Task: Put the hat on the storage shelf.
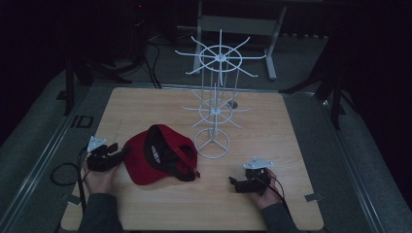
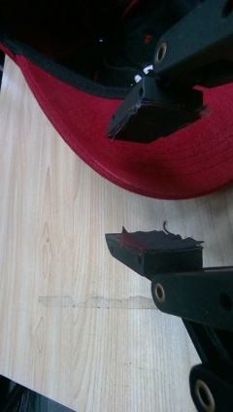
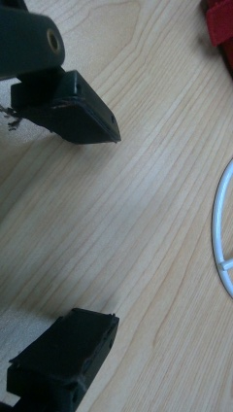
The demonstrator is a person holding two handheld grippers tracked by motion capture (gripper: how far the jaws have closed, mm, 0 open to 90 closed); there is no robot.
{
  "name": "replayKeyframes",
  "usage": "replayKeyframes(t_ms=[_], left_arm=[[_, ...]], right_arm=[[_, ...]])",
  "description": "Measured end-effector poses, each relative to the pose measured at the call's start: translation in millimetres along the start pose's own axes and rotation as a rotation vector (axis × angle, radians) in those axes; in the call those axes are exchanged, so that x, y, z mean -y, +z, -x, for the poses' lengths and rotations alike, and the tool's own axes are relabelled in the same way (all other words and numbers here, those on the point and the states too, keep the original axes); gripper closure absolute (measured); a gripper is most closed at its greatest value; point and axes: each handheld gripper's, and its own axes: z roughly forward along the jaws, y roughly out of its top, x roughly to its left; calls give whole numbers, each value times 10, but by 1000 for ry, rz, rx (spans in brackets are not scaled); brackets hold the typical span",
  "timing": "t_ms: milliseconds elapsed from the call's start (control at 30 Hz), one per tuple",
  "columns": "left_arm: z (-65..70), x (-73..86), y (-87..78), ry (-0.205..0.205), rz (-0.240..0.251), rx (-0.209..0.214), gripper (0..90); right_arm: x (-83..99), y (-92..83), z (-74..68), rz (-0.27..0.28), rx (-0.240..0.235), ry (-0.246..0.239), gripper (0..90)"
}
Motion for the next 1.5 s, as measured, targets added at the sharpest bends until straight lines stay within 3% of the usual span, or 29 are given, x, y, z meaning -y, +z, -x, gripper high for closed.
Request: replayKeyframes(t_ms=[767, 1100, 1333, 1500], left_arm=[[60, -55, 0, 36, -11, 37, 461], [142, -254, 36, 104, -20, 60, 450], [211, -405, 184, 200, -99, 53, 442], [237, -463, 288, 223, -135, 67, 453]], right_arm=[[2, -2, -1, 0, 0, 0, 128], [2, -2, -1, 0, 0, 0, 128], [1, -3, -1, -1, 0, 0, 128], [1, -3, -2, -1, 0, 1, 128]])
